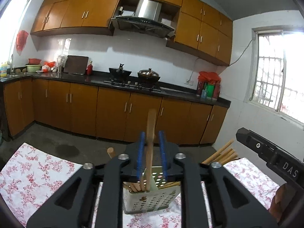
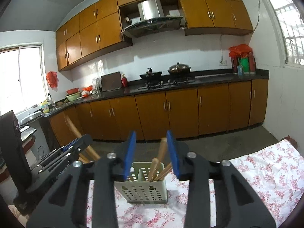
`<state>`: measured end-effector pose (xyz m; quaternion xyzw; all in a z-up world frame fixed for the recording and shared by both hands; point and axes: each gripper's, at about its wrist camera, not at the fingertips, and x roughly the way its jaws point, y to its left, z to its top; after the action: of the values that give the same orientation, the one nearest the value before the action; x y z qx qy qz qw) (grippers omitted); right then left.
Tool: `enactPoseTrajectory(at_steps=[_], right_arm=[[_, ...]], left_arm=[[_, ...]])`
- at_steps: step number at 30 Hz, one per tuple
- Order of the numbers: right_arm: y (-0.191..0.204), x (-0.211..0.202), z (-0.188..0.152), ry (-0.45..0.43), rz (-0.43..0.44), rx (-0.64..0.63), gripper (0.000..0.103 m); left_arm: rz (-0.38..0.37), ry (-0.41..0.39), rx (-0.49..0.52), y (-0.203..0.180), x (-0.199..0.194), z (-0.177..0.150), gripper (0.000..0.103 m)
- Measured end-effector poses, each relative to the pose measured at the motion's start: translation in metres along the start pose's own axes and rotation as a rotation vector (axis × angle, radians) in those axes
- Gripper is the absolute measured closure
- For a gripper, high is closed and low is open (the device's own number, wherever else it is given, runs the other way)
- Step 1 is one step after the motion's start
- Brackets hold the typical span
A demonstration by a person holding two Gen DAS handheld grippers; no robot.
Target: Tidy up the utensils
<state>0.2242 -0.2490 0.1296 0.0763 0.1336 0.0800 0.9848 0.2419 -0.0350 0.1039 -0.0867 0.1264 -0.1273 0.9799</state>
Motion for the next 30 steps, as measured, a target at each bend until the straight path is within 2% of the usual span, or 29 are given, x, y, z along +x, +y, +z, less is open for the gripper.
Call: enactPoseTrajectory(at_steps=[1,2,3,7,9,11,12,14,17,21,26,28,30], right_arm=[[-0.001,-0.009,0.002,-0.02,-0.008,0.0,0.057],[-0.001,-0.015,0.002,-0.033,-0.013,-0.001,0.049],[-0.001,-0.025,0.001,-0.052,-0.019,-0.003,0.045],[-0.001,-0.057,-0.01,-0.087,-0.057,-0.01,0.025],[-0.004,-0.067,-0.018,-0.093,-0.084,-0.007,0.011],[-0.008,-0.077,-0.031,-0.089,-0.11,-0.002,0.007],[-0.009,-0.081,-0.037,-0.081,-0.125,-0.002,0.004],[-0.009,-0.088,-0.055,-0.055,-0.163,-0.012,0.004],[-0.007,-0.091,-0.078,0.008,-0.197,-0.03,0.004],[0.0,-0.093,-0.108,0.099,-0.208,-0.049,0.004],[0.012,-0.102,-0.145,0.117,-0.235,-0.091,0.004],[0.016,-0.109,-0.157,0.101,-0.234,-0.105,0.004],[0.019,-0.114,-0.168,0.112,-0.206,-0.11,0.004]], left_arm=[[0.007,-0.019,-0.001,0.001,-0.008,0.003,0.064],[0.01,-0.035,-0.002,0.001,-0.012,0.005,0.05],[0.002,-0.063,-0.007,0.003,-0.023,0.007,0.043],[-0.004,-0.098,-0.011,0.011,-0.056,0.009,0.034],[0.017,-0.115,0.001,0.014,-0.073,0.006,0.024],[0.05,-0.119,0.025,0.017,-0.087,0.0,0.017],[0.075,-0.117,0.04,0.019,-0.096,-0.004,0.01],[0.117,-0.112,0.058,0.022,-0.111,-0.015,0.002],[0.221,-0.07,0.095,0.026,-0.13,-0.04,0.002],[0.286,0.005,0.129,0.029,-0.142,-0.074,0.002],[0.316,0.081,0.183,0.026,-0.153,-0.111,0.002],[0.296,0.125,0.178,0.024,-0.155,-0.122,0.002],[0.276,0.133,0.159,0.023,-0.16,-0.131,0.002]])
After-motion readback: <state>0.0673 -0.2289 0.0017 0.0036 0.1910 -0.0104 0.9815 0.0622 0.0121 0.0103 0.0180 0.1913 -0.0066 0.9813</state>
